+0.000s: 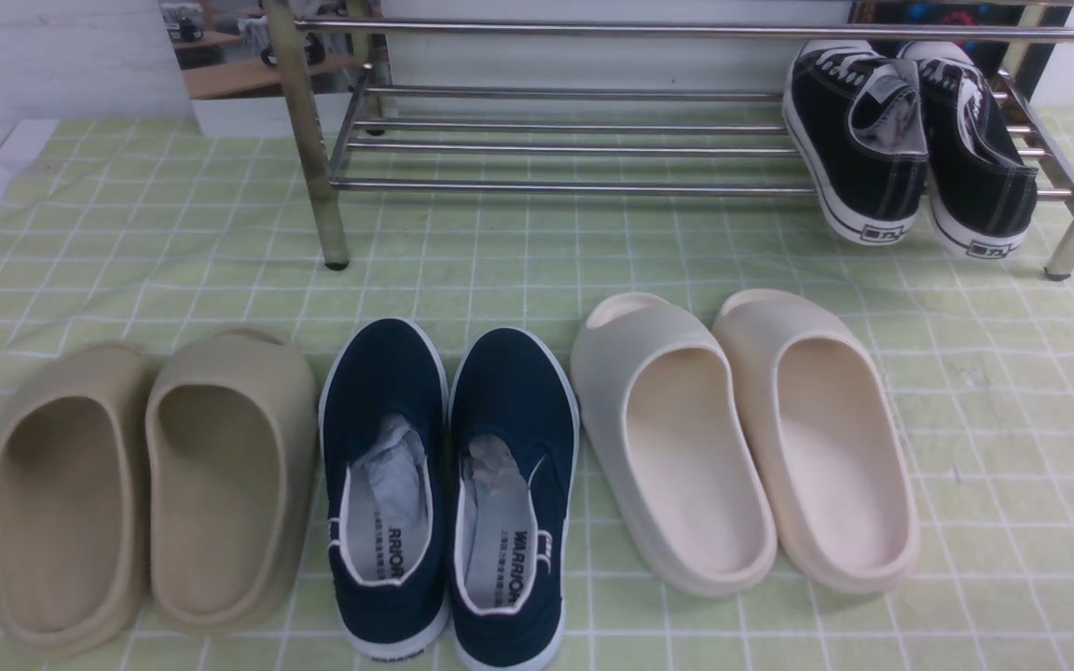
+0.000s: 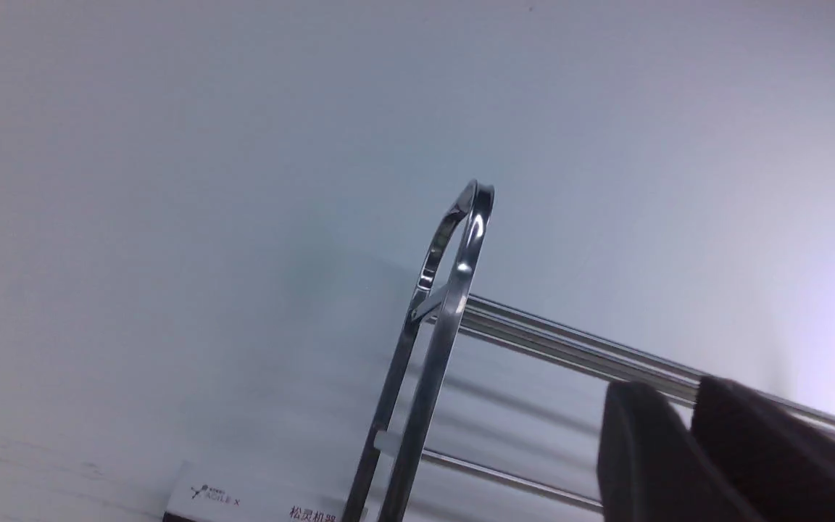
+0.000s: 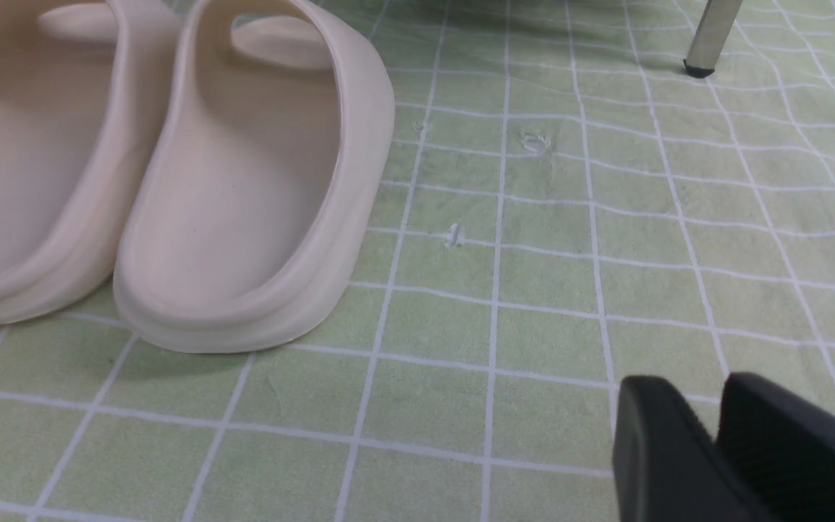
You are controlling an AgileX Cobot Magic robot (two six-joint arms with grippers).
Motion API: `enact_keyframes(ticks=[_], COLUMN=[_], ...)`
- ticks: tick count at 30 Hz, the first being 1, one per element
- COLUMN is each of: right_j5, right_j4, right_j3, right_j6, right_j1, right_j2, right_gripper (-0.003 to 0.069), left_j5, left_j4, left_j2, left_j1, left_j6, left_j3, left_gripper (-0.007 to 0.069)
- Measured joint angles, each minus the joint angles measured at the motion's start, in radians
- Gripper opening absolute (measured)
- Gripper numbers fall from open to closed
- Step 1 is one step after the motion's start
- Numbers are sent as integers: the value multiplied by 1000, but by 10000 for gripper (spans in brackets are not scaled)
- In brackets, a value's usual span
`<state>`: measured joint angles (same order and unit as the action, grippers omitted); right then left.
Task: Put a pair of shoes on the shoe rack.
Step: Use the left arm to grab the shoe closest to it
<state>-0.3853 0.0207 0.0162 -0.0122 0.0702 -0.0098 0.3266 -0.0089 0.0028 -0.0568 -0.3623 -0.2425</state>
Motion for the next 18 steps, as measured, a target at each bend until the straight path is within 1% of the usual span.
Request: enact_keyframes(ticks=[1, 4, 5, 6, 7, 8, 9, 12, 13, 14, 17, 18], right_j5=[0, 0, 0, 0, 0, 0, 0, 0, 0, 0, 0, 0], right_j4=[0, 0, 0, 0, 0, 0, 0, 0, 0, 0, 0, 0], right_j3=[0, 0, 0, 0, 0, 0, 0, 0, 0, 0, 0, 0], right_j6=[0, 0, 0, 0, 0, 0, 0, 0, 0, 0, 0, 0], right_j1=[0, 0, 0, 0, 0, 0, 0, 0, 0, 0, 0, 0], right_j2=[0, 0, 0, 0, 0, 0, 0, 0, 0, 0, 0, 0], right_gripper=[170, 176, 176, 178, 180, 181, 183, 184, 184, 188, 195, 195], left_j5=[-160, -429, -460, -555, -598, -606, -655, -795, -821, -931, -1149, -1158], left_j4=[1, 9, 9, 18, 17, 17, 9, -87, -105, -186, -368, -376], left_j2=[40, 161, 170, 240, 286, 295, 364, 525, 547, 639, 827, 837], left_j1=[0, 0, 0, 0, 0, 0, 0, 0, 0, 0, 0, 0], left_j6=[0, 14, 19, 30, 30, 30, 23, 21, 28, 81, 234, 242], left_j3=[-122, -268, -281, -310, -316, -317, -318, -341, -348, -384, -466, -470], left_gripper=[-13, -13, -13, -13, -13, -13, -13, -13, -13, -13, -13, -13])
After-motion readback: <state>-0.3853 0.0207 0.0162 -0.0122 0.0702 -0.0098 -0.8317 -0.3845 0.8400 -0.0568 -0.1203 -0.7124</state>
